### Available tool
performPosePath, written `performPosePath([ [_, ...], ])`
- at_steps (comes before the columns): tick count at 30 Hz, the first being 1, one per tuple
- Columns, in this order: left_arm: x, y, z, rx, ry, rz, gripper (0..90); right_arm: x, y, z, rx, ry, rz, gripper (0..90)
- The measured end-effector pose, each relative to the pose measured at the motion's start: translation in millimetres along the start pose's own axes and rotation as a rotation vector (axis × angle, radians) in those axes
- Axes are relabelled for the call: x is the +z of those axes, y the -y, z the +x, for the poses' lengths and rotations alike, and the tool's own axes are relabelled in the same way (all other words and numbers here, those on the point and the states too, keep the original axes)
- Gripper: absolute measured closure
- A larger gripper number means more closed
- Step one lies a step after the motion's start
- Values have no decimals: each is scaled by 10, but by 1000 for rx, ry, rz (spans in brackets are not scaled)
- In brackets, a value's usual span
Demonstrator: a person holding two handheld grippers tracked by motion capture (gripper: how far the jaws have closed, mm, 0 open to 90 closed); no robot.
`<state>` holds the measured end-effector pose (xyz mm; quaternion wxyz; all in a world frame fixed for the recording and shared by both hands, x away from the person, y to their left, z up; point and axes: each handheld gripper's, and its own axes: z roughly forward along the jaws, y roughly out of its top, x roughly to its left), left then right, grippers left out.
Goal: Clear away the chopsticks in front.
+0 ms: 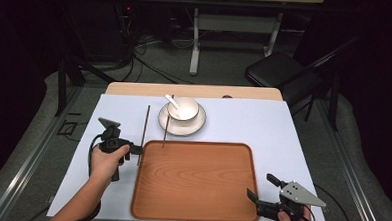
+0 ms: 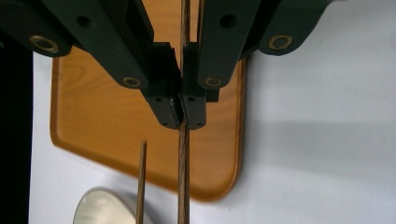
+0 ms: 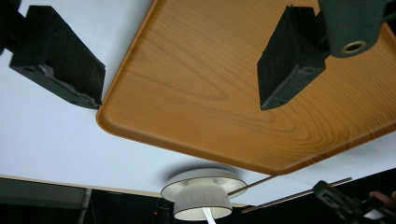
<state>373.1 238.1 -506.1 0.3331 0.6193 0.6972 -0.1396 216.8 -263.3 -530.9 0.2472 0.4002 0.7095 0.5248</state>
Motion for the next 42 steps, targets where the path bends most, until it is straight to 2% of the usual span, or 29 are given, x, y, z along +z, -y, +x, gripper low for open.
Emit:
performPosePath([
  [2,-13,55,9,-4,10,-4,861,0,0,0,0,0,0,146],
  [3,-46,159,36,-3,30,5,861,0,0,1,5,0,0,146],
  [4,-62,212,45,-2,31,7,861,0,0,1,5,0,0,146],
  [5,-62,212,45,-2,31,7,861,-1,0,1,5,1,-1,146],
  [8,-121,416,75,0,59,5,861,0,0,-2,4,1,-2,146],
  [9,-121,416,75,0,59,5,862,-1,0,-2,5,2,-1,146],
  [13,-162,628,103,-3,88,16,861,-2,0,-2,6,3,-3,146],
  [15,-166,759,112,2,87,27,861,-2,-1,-2,7,3,-3,146],
  [19,-159,880,121,5,87,36,861,-4,0,1,11,3,-4,146],
  [23,-106,1014,139,4,85,72,861,-3,0,-4,9,5,-6,146],
  [28,-11,1144,102,15,88,113,861,-4,0,-1,10,4,-6,146],
  [36,138,1157,40,18,91,147,861,-6,1,-4,7,6,-11,146],
  [38,155,1159,24,9,89,146,860,-6,1,-4,8,6,-11,146],
  [39,172,1156,20,21,89,153,860,-7,1,-5,9,4,-10,146],
  [42,213,1166,-7,20,78,152,860,-9,2,-7,9,4,-12,146],
])
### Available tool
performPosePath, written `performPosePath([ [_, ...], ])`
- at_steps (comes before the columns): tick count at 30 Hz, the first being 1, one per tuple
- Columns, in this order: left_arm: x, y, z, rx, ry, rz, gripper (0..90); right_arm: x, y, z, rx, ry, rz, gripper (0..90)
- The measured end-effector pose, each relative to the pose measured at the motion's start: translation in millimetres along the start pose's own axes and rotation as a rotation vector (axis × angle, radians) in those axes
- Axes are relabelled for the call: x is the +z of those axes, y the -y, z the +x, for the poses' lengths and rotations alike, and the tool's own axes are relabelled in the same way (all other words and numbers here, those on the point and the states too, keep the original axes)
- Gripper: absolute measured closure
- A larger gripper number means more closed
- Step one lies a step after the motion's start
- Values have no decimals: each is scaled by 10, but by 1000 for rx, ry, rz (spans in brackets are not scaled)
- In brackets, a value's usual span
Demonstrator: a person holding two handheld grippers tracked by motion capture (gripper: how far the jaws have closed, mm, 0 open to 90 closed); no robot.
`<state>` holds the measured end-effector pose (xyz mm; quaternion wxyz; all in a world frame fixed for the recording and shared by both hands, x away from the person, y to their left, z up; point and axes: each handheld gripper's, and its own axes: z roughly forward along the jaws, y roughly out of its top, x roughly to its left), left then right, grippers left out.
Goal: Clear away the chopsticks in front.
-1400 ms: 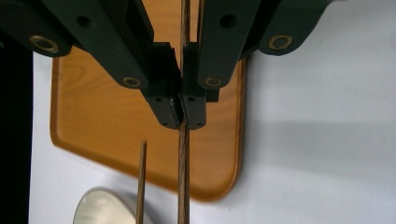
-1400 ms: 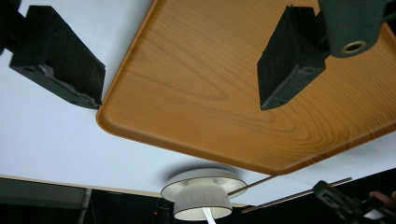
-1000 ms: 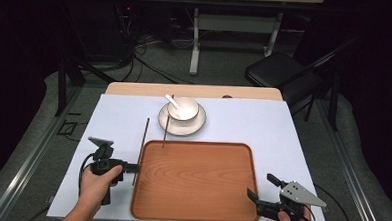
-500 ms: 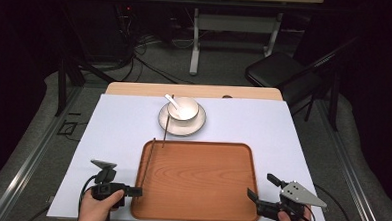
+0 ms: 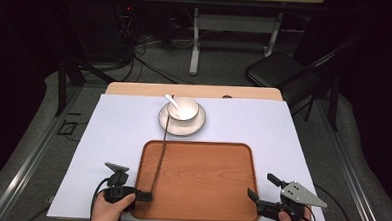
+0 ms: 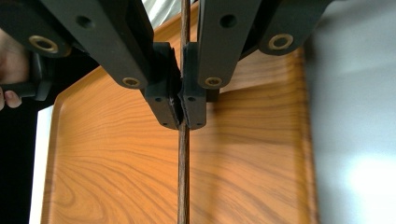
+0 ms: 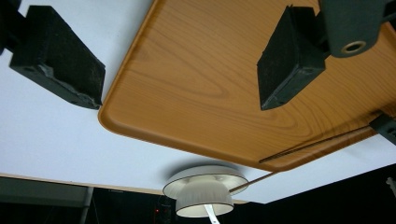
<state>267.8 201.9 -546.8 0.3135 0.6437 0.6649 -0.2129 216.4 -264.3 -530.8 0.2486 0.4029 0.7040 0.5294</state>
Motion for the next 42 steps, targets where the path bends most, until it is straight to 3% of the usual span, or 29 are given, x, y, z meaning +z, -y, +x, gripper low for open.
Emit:
performPosePath([
  [7,54,-11,-38,18,-56,8,853,-2,0,3,-1,1,-2,146],
  [20,80,-20,-117,41,-110,20,834,0,0,0,3,0,-2,146],
  [33,106,6,-113,33,-85,7,850,4,0,-3,6,0,0,146],
  [42,108,0,-117,30,-72,3,807,4,0,-4,8,0,0,146],
])
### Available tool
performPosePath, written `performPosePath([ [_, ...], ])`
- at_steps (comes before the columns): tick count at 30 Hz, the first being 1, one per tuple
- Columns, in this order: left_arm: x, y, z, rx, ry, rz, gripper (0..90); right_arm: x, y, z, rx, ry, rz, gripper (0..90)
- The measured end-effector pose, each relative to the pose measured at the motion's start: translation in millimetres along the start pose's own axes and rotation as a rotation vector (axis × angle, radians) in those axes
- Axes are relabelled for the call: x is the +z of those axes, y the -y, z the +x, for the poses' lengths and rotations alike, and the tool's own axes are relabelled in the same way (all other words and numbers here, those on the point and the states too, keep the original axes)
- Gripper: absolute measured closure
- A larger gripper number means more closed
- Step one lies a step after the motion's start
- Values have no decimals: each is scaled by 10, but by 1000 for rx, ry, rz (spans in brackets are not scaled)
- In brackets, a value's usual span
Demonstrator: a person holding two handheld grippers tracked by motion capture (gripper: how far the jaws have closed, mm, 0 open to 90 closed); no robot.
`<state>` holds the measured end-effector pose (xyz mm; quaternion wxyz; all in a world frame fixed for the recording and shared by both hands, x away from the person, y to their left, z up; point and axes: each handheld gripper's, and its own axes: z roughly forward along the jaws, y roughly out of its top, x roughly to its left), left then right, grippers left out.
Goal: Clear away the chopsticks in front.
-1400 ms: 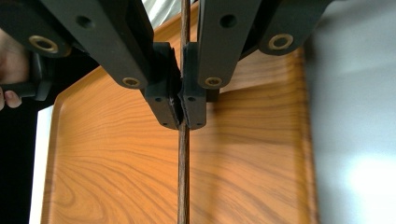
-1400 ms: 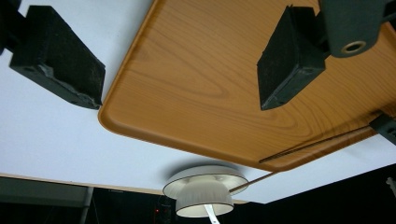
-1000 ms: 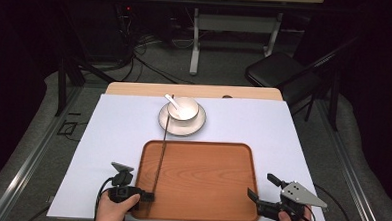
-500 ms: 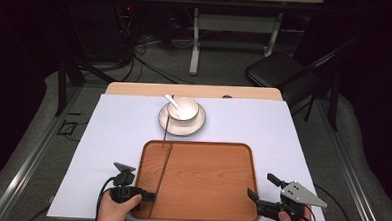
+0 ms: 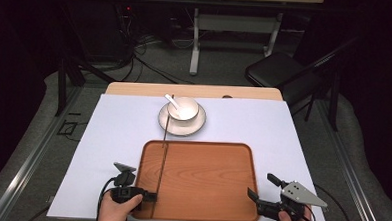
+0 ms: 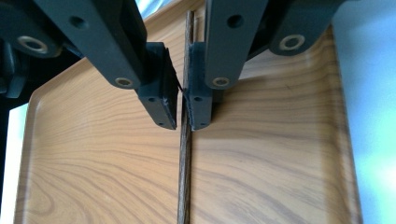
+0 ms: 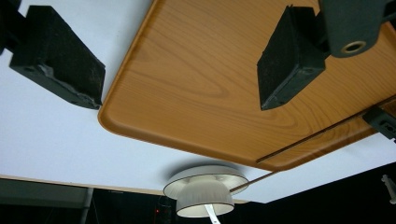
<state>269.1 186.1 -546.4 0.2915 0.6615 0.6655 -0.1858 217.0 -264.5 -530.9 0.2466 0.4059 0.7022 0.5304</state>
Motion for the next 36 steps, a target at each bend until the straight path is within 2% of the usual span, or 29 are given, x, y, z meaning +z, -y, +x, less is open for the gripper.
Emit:
performPosePath([
  [5,-57,-22,-11,8,11,-17,752,-1,0,0,0,0,-1,146],
  [7,-98,-49,-28,10,16,-38,730,0,0,0,0,0,0,146],
  [8,-133,-79,-34,28,16,-51,674,0,0,0,0,1,0,146],
  [9,-133,-79,-34,28,16,-51,646,0,0,0,0,1,0,146],
  [10,-156,-116,-47,67,2,-83,620,0,0,1,0,0,0,146],
  [13,-187,-185,-73,98,-16,-107,584,1,0,1,-1,0,-1,146],
  [20,-217,-370,-88,119,-30,-165,489,0,0,0,-1,0,-1,146],
  [22,-236,-484,-96,122,-46,-184,482,-1,0,-1,-1,0,1,146],
  [23,-236,-484,-96,122,-46,-184,481,-1,0,-1,-1,0,1,146],
  [26,-273,-641,-99,106,-36,-190,479,1,0,0,-1,-1,-1,146],
  [29,-286,-718,-105,105,-39,-190,487,0,0,-1,0,-1,0,146],
  [30,-298,-798,-124,114,-46,-200,488,0,0,-1,-1,-1,-1,146],
  [33,-312,-871,-144,114,-48,-204,499,0,0,-1,-1,-2,-1,146],
  [36,-326,-962,-177,117,-68,-206,487,0,0,-1,-1,-1,-1,146],
])
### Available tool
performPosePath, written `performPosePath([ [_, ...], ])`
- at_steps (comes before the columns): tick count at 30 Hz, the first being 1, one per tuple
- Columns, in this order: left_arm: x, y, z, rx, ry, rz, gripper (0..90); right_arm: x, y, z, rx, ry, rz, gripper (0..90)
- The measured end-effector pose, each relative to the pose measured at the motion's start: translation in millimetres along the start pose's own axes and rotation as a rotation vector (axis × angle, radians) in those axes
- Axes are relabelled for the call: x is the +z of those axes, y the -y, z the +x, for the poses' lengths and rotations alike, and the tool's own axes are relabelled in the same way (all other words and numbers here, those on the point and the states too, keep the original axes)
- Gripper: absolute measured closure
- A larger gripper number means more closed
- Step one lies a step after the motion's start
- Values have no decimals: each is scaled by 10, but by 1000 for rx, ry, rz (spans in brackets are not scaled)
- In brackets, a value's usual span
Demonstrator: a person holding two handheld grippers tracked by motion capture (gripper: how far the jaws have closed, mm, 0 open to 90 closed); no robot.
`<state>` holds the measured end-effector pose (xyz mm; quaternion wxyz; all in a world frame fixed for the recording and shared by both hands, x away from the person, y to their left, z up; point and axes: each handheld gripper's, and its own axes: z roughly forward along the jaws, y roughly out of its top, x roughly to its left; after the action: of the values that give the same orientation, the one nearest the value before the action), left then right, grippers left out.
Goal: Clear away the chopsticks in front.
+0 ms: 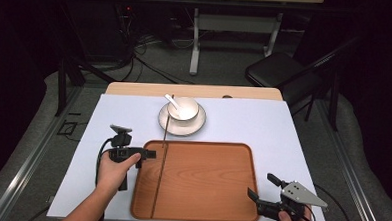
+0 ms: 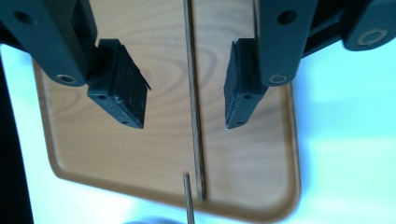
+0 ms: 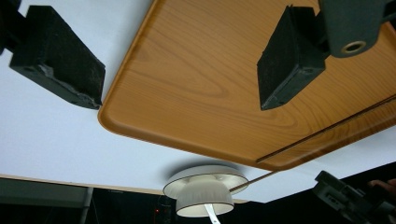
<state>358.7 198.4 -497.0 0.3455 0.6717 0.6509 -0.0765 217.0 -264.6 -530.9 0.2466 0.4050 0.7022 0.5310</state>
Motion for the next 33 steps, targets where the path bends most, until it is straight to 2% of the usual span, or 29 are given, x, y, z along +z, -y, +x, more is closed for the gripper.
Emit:
performPosePath([
  [1,-1,-45,-5,13,-12,14,490,0,0,0,-1,0,0,146],
  [6,36,-176,-19,37,0,-20,474,-1,1,-1,-1,0,0,146],
  [12,109,-319,-55,65,-22,-31,443,0,1,-3,0,-1,0,146],
  [15,125,-397,-70,62,-39,-27,434,0,1,-4,0,-1,0,146],
  [19,146,-500,-87,56,-57,-47,452,0,1,-5,3,-2,4,146],
  [22,180,-566,-89,45,-39,-37,498,0,2,-5,4,-3,2,146],
  [23,207,-596,-96,50,-45,-20,513,0,2,-5,3,-3,2,146],
  [27,253,-632,-114,59,-47,-17,527,1,2,-10,4,-3,1,146],
  [30,310,-685,-127,71,-65,-18,534,2,2,-12,6,-4,1,146],
  [33,341,-716,-125,66,-69,-16,537,1,2,-11,5,-4,1,146],
])
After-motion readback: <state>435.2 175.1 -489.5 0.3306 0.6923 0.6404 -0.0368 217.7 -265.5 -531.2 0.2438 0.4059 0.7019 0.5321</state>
